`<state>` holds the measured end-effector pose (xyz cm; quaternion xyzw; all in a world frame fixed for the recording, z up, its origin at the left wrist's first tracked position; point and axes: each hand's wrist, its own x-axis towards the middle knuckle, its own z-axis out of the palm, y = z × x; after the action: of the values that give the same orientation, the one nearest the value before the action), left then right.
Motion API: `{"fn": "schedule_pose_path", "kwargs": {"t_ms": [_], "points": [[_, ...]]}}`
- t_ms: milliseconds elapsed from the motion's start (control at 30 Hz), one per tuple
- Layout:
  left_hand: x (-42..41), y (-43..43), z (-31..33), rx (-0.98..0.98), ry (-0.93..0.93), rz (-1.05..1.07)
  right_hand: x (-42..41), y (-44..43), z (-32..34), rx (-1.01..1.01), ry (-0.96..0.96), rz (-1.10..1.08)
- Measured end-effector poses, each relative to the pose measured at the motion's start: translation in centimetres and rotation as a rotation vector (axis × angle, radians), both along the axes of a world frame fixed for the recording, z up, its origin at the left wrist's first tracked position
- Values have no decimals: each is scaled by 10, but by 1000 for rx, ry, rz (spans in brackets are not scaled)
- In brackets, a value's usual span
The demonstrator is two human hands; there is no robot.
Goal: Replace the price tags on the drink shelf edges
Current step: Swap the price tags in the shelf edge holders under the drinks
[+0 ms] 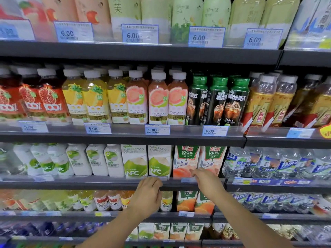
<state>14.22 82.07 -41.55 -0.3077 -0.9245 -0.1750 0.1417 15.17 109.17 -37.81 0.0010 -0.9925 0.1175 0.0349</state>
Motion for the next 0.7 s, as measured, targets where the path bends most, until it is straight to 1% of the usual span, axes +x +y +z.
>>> {"fn": "schedule_pose_path", "kwargs": {"t_ms": [100,200,400,500,600,700], "points": [[-1,-1,3,15,-6,8,6,-4,12,-22,80,-5],[-2,-4,10,45,-8,26,10,-11,22,-131,162,16],[-2,-37,16,107,-10,125,-2,-55,26,-192,176,164],[7,-75,20,93,2,193,-12,-101,24,-211,183,228],[12,-128,22,59,-30,249,-16,-158,23,-253,166,291],[17,-192,21,91,-57,282,-16,-219,20,-262,170,352]]}}
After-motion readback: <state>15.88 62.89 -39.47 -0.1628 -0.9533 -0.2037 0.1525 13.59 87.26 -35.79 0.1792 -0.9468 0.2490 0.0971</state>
